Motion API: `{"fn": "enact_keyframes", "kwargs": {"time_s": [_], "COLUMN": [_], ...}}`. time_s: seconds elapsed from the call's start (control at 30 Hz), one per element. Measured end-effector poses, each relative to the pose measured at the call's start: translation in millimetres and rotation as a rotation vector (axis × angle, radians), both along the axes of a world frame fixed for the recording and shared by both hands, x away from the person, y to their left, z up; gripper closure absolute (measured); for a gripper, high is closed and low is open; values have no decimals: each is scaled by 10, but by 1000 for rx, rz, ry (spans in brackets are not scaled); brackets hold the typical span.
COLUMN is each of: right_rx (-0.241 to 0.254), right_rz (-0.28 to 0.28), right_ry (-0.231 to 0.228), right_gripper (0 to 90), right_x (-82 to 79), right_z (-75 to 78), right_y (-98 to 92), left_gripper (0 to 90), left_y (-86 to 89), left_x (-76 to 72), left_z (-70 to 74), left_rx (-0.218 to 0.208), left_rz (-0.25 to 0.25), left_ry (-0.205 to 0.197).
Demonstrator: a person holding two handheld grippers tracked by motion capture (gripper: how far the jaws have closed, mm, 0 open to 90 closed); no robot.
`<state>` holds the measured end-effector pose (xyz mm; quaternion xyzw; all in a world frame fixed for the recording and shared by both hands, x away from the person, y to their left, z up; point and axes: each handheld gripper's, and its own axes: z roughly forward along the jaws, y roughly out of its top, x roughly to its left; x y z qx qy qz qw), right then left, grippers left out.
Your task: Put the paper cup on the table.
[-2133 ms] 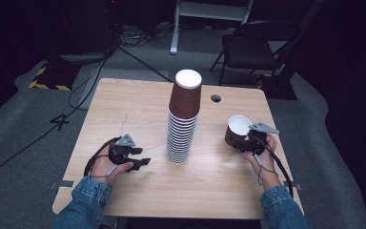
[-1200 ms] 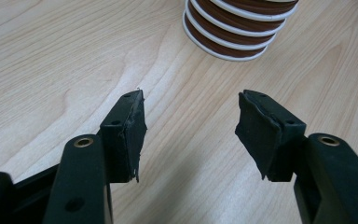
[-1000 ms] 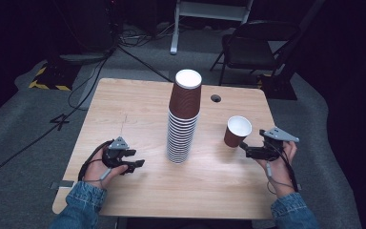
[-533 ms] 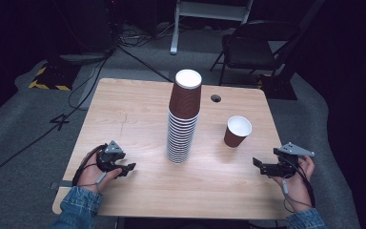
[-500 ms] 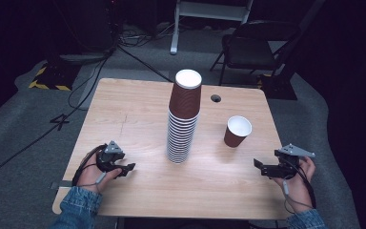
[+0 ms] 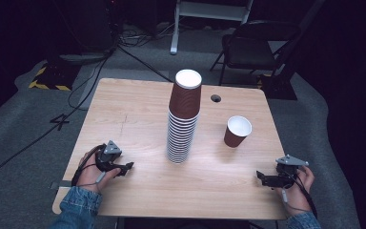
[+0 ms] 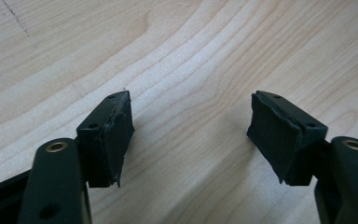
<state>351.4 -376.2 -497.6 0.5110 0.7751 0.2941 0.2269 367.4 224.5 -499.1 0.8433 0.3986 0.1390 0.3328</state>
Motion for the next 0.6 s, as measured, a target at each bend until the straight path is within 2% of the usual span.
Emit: {"fn": "enact_keyframes", "kwargs": {"time_s": [0.07, 0.13, 0.2, 0.27, 0.33, 0.6], "right_rx": [-4, 7, 13, 51, 51, 52], "right_rz": [14, 19, 22, 20, 23, 22], "right_ry": [13, 0, -6, -17, -13, -14], "right_gripper": [0, 1, 1, 2, 0, 1], "right_x": [10, 13, 15, 18, 19, 19], "right_z": [-33, -45, -53, -87, -87, -87], "right_y": [17, 37, 50, 63, 64, 65], "left_gripper": [245, 211, 198, 193, 182, 154], "left_y": [-18, -28, -24, -33, -38, -48], "left_x": [22, 31, 47, 47, 58, 64], "left_z": [-24, -40, -45, -48, -47, -52], "left_rx": [8, -7, -4, -11, -1, -3], "left_rz": [-9, -7, -14, -4, 3, 23], "left_ry": [-23, -27, -37, -27, -33, -29]}}
